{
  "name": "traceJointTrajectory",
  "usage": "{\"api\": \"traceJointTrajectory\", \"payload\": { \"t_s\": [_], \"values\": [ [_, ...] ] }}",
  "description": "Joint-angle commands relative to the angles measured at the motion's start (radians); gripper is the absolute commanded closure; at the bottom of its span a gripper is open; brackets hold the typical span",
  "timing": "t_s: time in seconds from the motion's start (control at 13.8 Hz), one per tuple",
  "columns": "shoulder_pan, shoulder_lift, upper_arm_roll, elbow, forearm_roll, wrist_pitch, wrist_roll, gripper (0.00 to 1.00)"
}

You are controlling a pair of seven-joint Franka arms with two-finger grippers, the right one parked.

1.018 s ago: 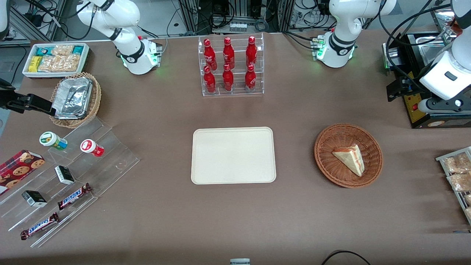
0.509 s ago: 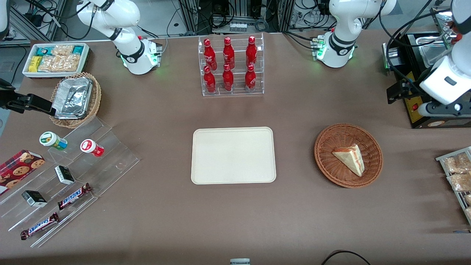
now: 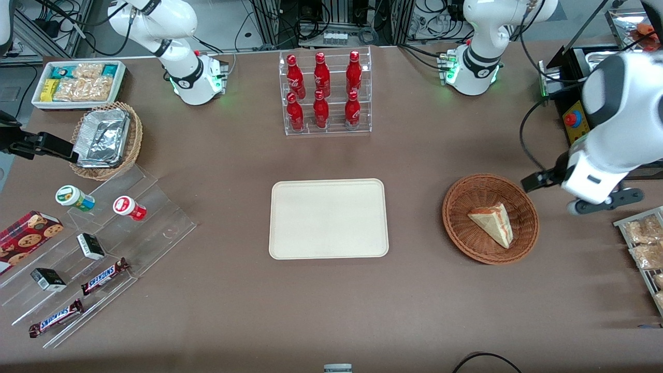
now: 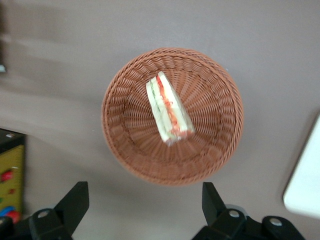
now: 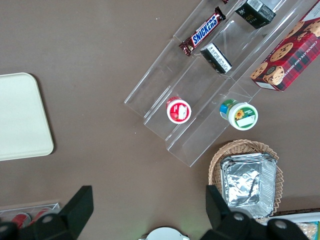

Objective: Place sandwich from basket to tray
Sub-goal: 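Lower the open left gripper over the wrapped sandwich in the basket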

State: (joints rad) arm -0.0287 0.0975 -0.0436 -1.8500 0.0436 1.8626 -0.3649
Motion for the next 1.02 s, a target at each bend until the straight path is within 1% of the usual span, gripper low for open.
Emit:
{"api": "traceJointTrajectory", "payload": {
  "t_s": [0.0, 0.07, 0.22, 0.36, 0.95],
  "values": [
    [0.001, -0.044, 0.014, -0.183, -0.066, 0.223, -0.130, 0.00],
    [0.001, -0.045, 0.027, -0.236, -0.083, 0.307, -0.173, 0.00],
    [0.001, -0.044, 0.027, -0.331, -0.088, 0.448, -0.230, 0.00],
    [0.000, -0.021, 0.027, -0.386, -0.088, 0.559, -0.259, 0.00],
    [-0.014, 0.090, 0.022, -0.408, -0.087, 0.682, -0.335, 0.00]
  ]
}}
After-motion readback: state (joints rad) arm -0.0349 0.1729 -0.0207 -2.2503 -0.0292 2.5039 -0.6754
